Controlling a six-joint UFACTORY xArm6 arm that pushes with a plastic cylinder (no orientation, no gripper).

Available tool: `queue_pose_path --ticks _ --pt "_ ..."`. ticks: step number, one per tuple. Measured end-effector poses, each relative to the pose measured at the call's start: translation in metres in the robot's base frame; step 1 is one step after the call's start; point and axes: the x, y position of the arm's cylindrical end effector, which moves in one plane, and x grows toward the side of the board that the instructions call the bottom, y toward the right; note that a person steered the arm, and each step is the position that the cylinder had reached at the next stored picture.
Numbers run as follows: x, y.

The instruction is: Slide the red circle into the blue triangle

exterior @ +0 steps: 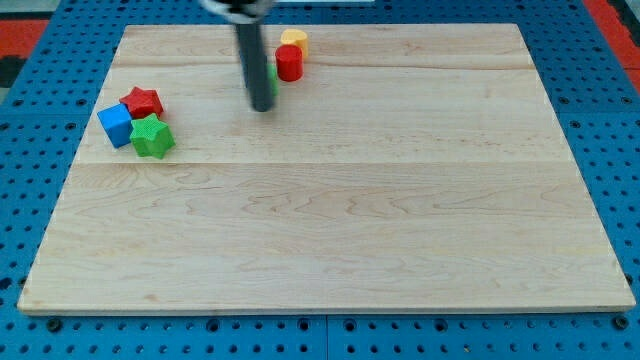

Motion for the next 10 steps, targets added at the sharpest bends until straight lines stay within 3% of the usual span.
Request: queue_pose_path --ticks 1,2,3,4,5,7,10 --pt "0.0 0.076" --pt "-0.04 0.149" --pt "-0.104 0.156" --pt "-0.144 0.097" --pt "-0.156 0.042" --pt "-0.097 0.026" --pt "-0.031 -0.06"
